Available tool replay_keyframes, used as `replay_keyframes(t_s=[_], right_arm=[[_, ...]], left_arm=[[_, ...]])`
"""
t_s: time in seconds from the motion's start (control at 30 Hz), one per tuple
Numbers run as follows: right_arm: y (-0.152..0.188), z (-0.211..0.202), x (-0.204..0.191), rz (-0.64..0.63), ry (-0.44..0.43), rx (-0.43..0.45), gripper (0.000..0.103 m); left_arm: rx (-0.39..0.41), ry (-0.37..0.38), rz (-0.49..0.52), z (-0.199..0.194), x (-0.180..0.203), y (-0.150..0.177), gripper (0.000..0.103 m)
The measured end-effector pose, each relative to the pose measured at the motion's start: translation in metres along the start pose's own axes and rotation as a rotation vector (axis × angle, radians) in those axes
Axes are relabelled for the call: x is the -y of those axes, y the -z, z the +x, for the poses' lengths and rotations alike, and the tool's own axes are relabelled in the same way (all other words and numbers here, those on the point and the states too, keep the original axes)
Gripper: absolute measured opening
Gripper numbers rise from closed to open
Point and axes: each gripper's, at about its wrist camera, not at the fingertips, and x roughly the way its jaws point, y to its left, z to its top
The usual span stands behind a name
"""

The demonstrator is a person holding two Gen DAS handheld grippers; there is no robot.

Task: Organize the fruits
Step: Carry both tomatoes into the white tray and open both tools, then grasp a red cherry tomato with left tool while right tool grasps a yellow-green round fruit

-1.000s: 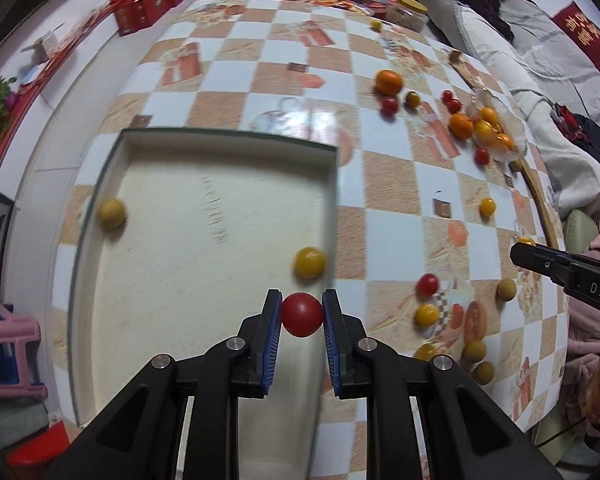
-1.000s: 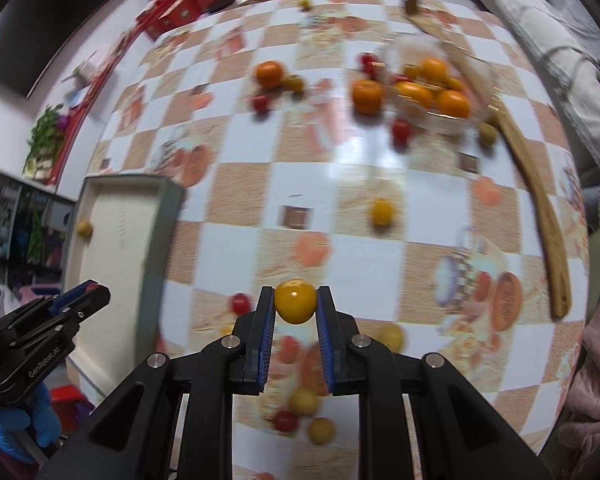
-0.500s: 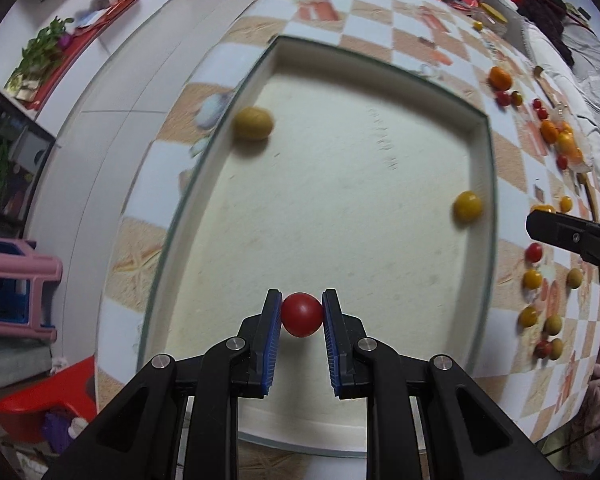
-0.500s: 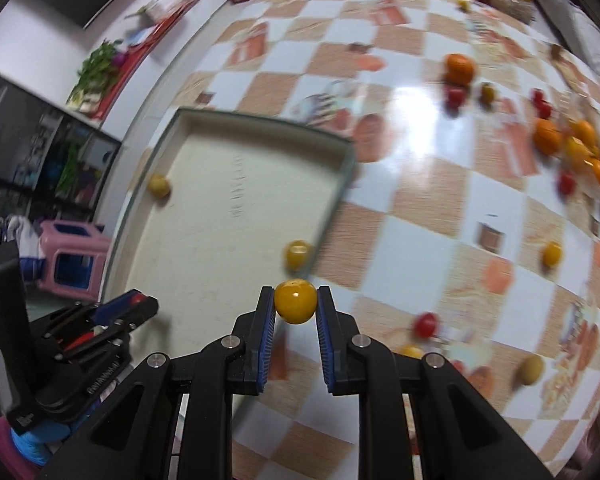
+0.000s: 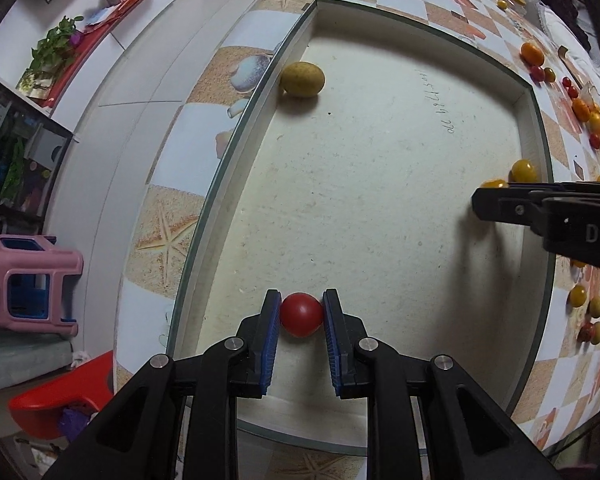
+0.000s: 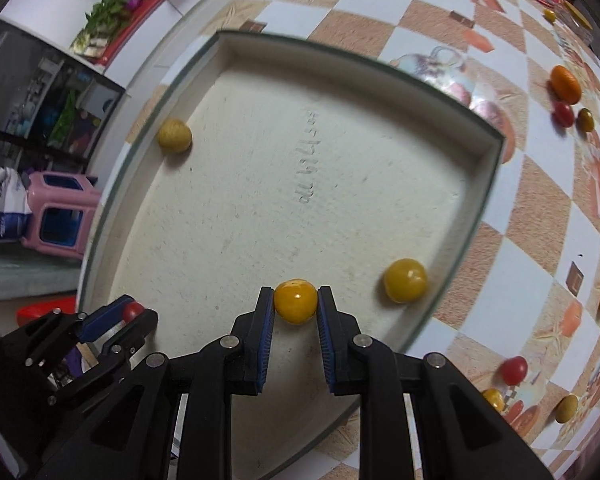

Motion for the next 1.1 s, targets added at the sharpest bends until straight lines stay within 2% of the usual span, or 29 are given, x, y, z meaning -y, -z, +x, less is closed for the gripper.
replay_keyframes(t_s=[0.03, 0.07, 0.1, 0.13, 0.17, 0.2, 0.27, 0.33, 0.4, 0.5, 0.67, 0.83, 1.1], right_arm=[[0.000, 0.002, -0.002, -0.004, 0.004, -0.008, 0.024], [0.000, 0.004, -0.003, -0.008, 0.010, -0.012, 0.029], [0.000, 0.004, -0.005, -0.011, 0.009, -0.011, 0.036], [0.000, 0.004, -0.007, -0.014, 0.009, -0.010, 0.041], [-0.001, 0.004, -0.008, -0.019, 0.016, -0.009, 0.055], [-0.001, 0.004, -0.010, -0.023, 0.024, -0.006, 0.061], [-0.002, 0.000, -0.011, -0.025, 0.021, 0.004, 0.061], [-0.006, -0.004, -0.012, -0.022, 0.018, 0.011, 0.067], [-0.008, -0.010, -0.012, -0.015, 0.006, 0.027, 0.085], [-0.009, -0.025, -0.006, -0.002, -0.012, 0.058, 0.089], [-0.005, -0.047, 0.011, 0.038, -0.014, 0.099, 0.089], [0.011, -0.066, 0.044, 0.117, -0.002, 0.123, 0.089], [0.052, -0.083, 0.118, 0.283, 0.068, 0.129, 0.089]], left_arm=[[0.002, -0.003, 0.006, 0.000, 0.001, 0.000, 0.023], [0.004, -0.012, 0.013, 0.000, 0.001, 0.000, 0.028], [0.004, -0.020, 0.014, 0.000, 0.002, 0.000, 0.054], [0.004, -0.023, 0.012, 0.000, 0.002, 0.000, 0.070], [0.023, -0.029, 0.004, -0.003, 0.001, 0.000, 0.079], [0.043, -0.034, 0.000, -0.006, 0.000, 0.001, 0.079], [0.030, -0.028, 0.007, -0.005, -0.001, 0.001, 0.079], [0.020, -0.036, 0.009, -0.004, -0.002, 0.002, 0.079], [0.010, -0.039, 0.012, -0.004, -0.004, 0.004, 0.079], [0.006, -0.038, 0.018, -0.005, -0.004, 0.003, 0.079], [0.014, -0.033, 0.050, -0.013, 0.005, 0.001, 0.079], [0.030, -0.022, 0.095, -0.025, 0.028, -0.005, 0.079], [0.075, 0.021, 0.200, -0.046, 0.075, -0.020, 0.079]])
